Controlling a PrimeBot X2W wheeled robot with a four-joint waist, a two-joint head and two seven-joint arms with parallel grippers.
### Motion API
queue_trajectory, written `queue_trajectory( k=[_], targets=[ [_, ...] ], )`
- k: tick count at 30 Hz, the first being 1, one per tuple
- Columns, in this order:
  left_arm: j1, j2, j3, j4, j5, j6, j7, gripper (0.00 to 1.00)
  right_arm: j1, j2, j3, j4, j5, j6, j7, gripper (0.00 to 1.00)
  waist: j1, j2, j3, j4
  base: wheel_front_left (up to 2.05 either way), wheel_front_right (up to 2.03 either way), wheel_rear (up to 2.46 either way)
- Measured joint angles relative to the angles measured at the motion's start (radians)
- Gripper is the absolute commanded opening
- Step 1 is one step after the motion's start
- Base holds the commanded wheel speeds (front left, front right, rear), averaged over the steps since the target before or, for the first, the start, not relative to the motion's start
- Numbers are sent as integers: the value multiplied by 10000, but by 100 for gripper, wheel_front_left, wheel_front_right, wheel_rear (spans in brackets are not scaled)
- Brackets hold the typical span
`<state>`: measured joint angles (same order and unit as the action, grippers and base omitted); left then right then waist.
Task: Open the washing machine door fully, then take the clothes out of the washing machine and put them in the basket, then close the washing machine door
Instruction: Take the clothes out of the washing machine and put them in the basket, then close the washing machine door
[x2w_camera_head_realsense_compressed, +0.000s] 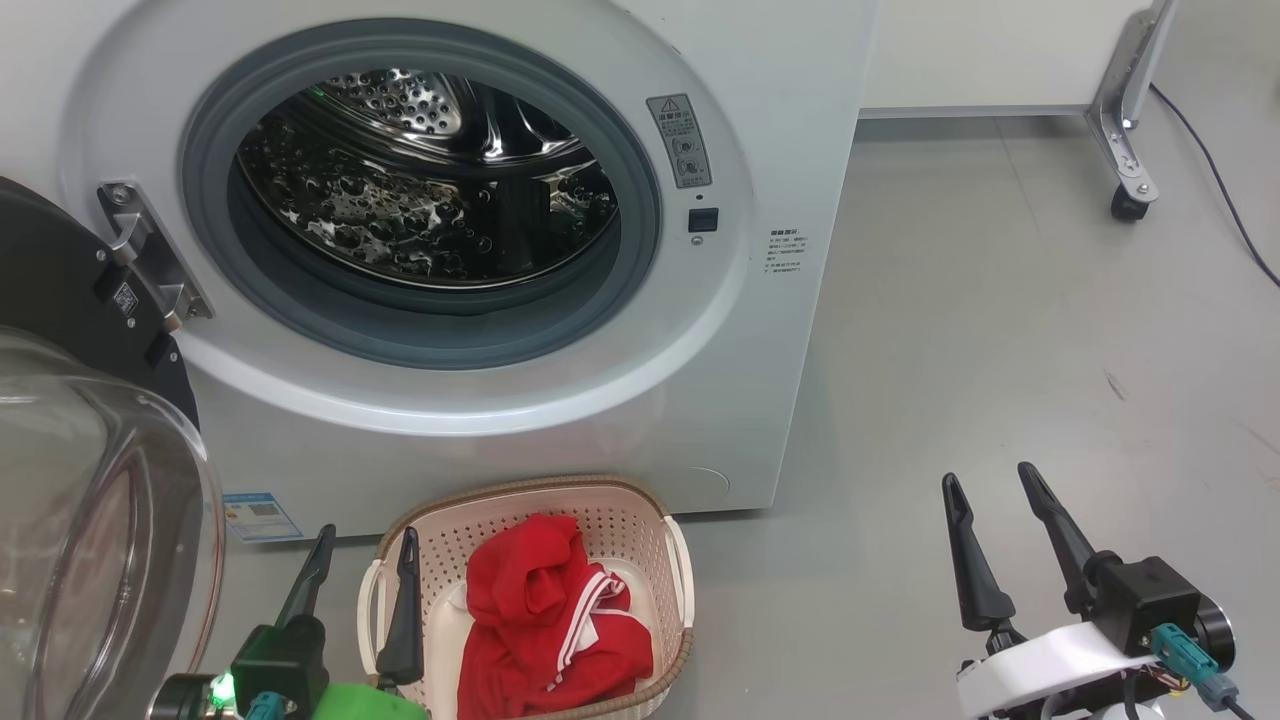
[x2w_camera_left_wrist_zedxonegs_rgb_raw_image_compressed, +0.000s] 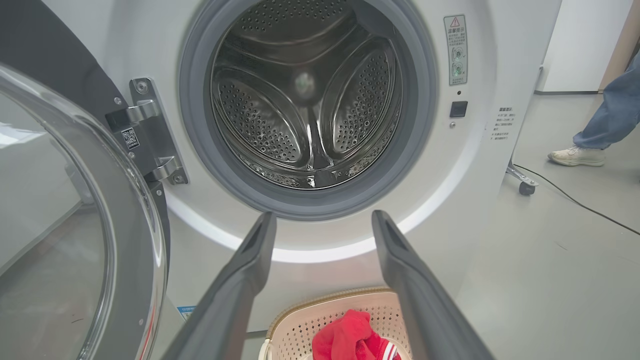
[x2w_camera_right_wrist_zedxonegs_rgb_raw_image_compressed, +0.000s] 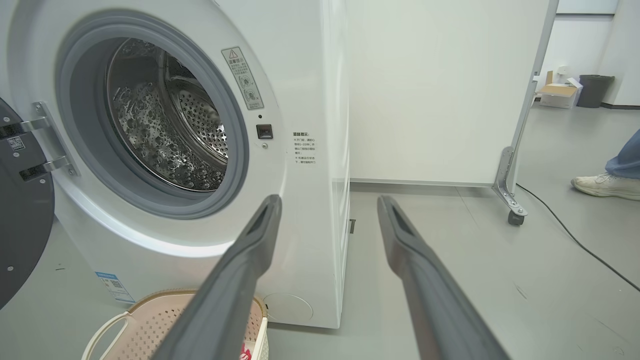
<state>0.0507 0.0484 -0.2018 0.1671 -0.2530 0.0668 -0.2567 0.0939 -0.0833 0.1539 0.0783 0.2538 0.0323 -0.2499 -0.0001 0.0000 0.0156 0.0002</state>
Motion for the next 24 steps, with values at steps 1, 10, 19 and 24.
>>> queue_trajectory(
  k=[1, 10, 19, 24],
  targets=[
    [32, 2, -8, -59, 0, 2, 0, 100, 18, 2, 2, -33, 0, 0, 58, 100, 0, 0, -3, 0, 0, 0, 0],
    [209, 8, -140, -422, 73, 82, 0, 100, 187, 33, 25, -205, 0, -84, 84, 100, 0, 0, 10, -8, 0, 0, 0],
    [377, 35, -247, -719, 276, 86, 94, 100, 216, 31, 25, -387, 0, -102, 173, 100, 0, 0, 27, -21, 0, 0, 0],
    [399, 44, -267, -823, 343, 88, 105, 100, 233, 25, 23, -435, 0, -104, 207, 100, 0, 0, 46, -14, 0, 0, 0]
  ],
)
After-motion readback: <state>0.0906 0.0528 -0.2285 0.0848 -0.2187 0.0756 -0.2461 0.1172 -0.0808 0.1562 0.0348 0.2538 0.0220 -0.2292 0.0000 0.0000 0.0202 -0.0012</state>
